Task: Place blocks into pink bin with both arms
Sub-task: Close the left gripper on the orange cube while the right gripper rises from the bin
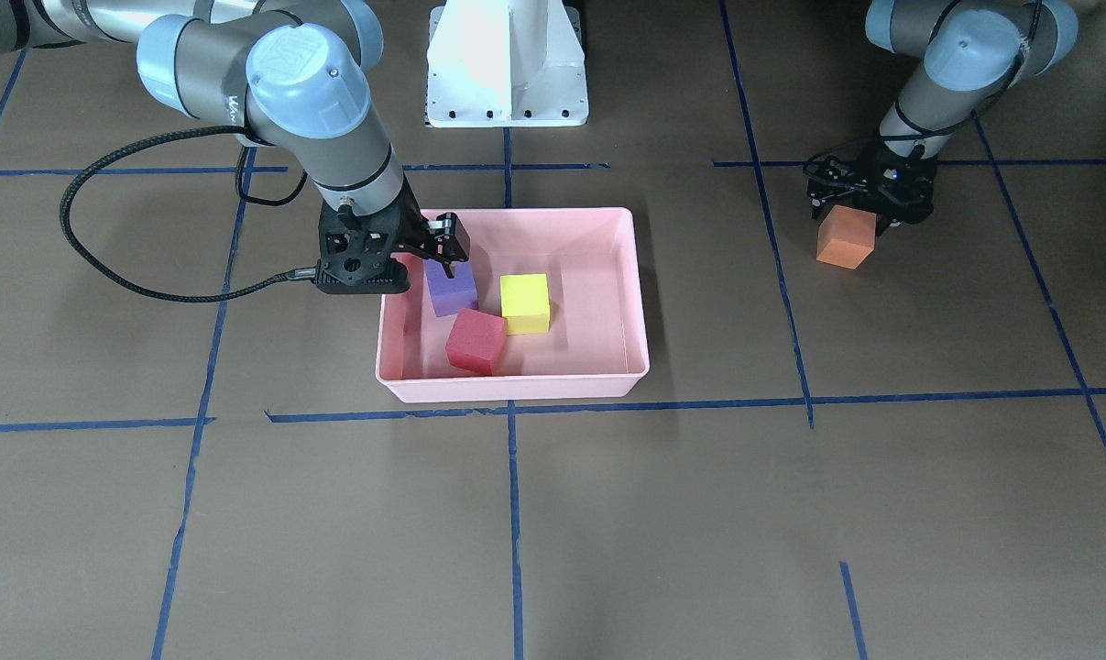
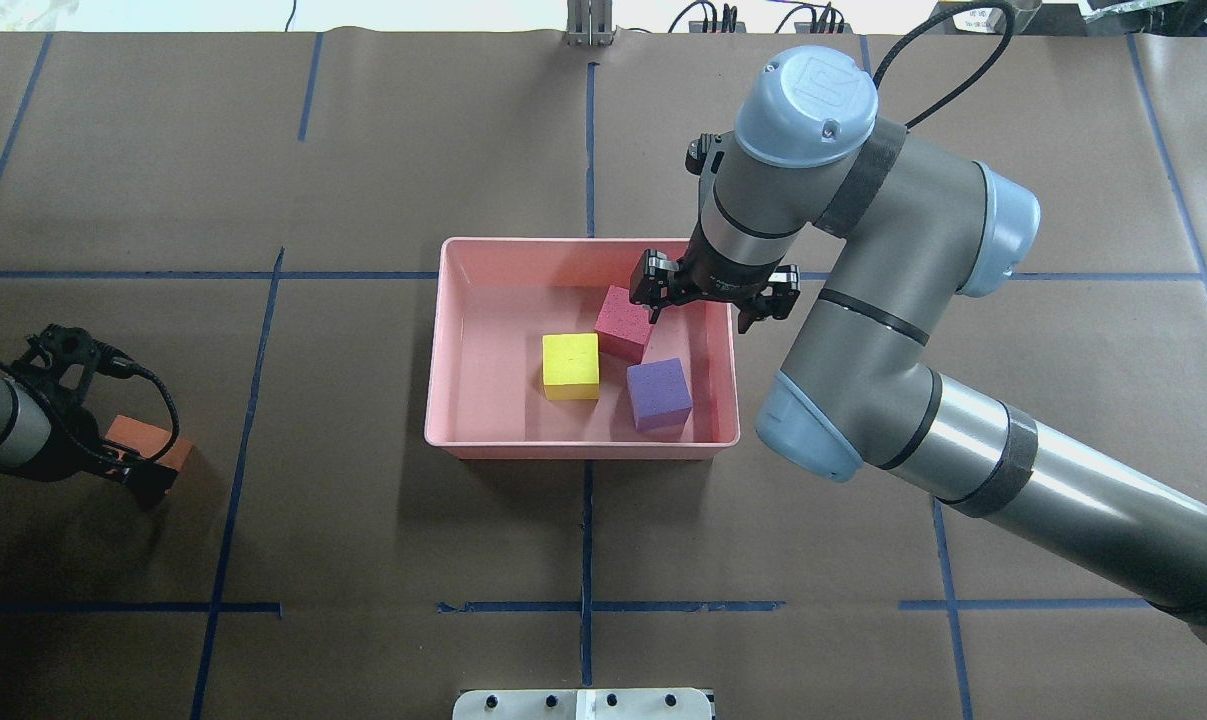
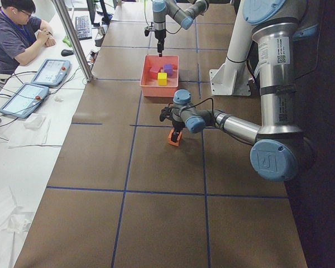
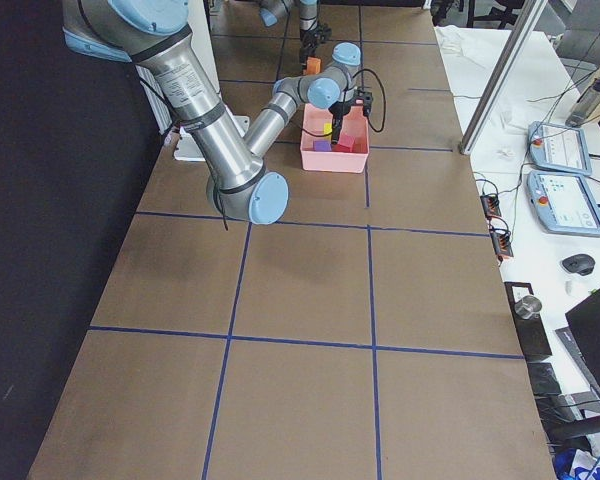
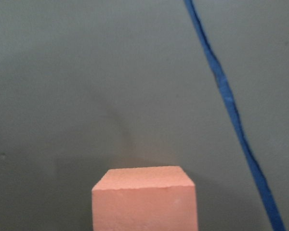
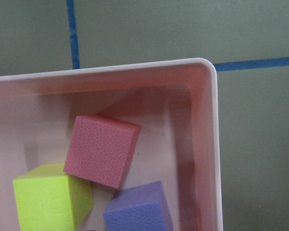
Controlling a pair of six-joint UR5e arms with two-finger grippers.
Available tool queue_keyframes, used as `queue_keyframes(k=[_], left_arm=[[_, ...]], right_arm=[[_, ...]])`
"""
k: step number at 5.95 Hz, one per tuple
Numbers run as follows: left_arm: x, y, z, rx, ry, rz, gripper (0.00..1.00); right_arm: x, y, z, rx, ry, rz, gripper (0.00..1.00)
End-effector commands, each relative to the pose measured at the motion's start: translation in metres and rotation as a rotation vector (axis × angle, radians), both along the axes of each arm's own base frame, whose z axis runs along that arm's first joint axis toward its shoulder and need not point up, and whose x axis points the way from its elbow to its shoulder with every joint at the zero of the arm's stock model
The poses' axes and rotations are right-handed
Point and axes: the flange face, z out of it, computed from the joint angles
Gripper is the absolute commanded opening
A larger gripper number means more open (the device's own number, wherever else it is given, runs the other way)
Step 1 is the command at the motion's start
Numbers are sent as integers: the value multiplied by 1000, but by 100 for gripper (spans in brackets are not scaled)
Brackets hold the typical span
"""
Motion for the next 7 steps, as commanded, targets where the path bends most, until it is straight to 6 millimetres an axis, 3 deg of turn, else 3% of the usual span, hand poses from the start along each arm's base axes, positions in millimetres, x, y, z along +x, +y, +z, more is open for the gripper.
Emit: queue_keyframes(k=[1, 3, 5, 6, 7], left_arm=[[22, -6, 14, -11, -17, 20, 100], [23, -6, 5, -4, -4, 23, 39], [14, -8, -37, 18, 34, 13, 36], [7, -16, -89, 10, 28, -15, 36], [10, -32, -157, -6, 8, -38, 36]], right_arm=[[0, 0, 2, -1, 3, 1, 100], [0, 0, 1, 0, 2, 1, 100], [17, -6, 0, 18, -8, 11, 100], [36, -1, 18, 63, -1, -19, 100], [64, -1, 40, 119, 11, -48, 100]])
